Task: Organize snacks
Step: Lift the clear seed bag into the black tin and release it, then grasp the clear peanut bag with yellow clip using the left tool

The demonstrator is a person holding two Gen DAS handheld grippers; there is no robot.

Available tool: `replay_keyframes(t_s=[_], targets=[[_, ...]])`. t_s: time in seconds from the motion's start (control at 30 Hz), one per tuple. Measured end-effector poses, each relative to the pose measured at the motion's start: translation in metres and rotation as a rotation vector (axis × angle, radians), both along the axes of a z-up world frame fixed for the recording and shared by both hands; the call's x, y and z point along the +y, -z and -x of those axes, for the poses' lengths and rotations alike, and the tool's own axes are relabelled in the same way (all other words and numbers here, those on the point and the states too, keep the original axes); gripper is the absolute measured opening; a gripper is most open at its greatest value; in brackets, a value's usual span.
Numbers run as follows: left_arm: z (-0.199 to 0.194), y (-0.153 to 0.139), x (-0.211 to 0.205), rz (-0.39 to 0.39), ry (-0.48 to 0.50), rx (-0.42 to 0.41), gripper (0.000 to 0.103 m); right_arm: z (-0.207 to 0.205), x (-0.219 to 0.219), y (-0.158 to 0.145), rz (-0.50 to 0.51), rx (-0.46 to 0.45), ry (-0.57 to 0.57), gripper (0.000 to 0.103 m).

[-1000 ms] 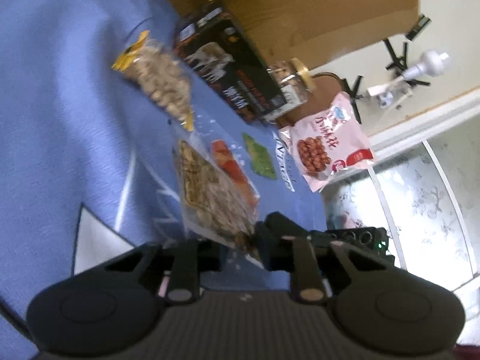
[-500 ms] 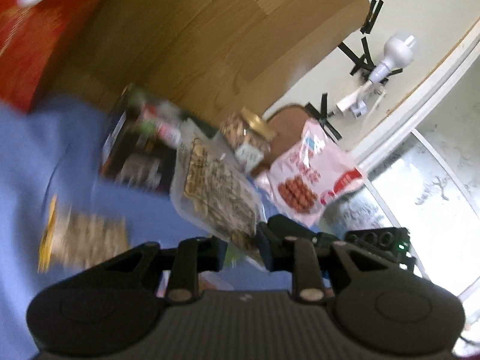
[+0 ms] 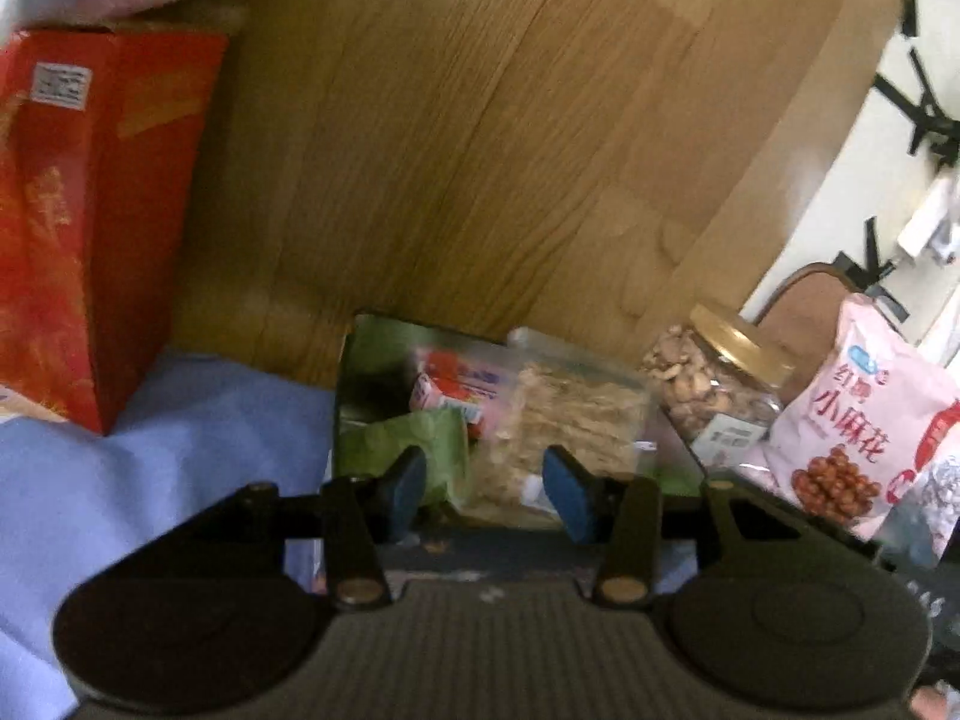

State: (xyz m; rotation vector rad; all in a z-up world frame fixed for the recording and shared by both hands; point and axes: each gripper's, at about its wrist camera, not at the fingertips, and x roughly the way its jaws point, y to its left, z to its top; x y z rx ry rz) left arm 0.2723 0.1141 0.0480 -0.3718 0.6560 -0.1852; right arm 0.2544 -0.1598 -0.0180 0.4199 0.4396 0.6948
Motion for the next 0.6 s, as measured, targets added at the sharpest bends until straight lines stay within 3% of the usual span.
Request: replay_keyframes(t_s=[0.17, 0.27, 0.47, 0.6], targets=[[0.037, -0.011, 0.005, 0.046, 0.023, -0.059, 0.044, 0.027, -0.031, 0.012, -0.008, 0.004, 0.025, 0.048], [0.068, -0.007, 0.021, 0.068, 0.023, -0.059, 0.046, 0.042, -0.049, 0.018, -0.058, 0.067, 0.053, 0.049], [0.114, 0.028, 0.067, 0.122, -0.120, 0.045, 0.046, 0.066, -0.052, 0.043, -0.125, 0.221, -0.014, 0.049], [0.128, 0.048, 0.086, 0.128, -0.178, 0.099, 0.046, 0.071, -0.019, 0.036, -0.064, 0.234, -0.105, 0.049]])
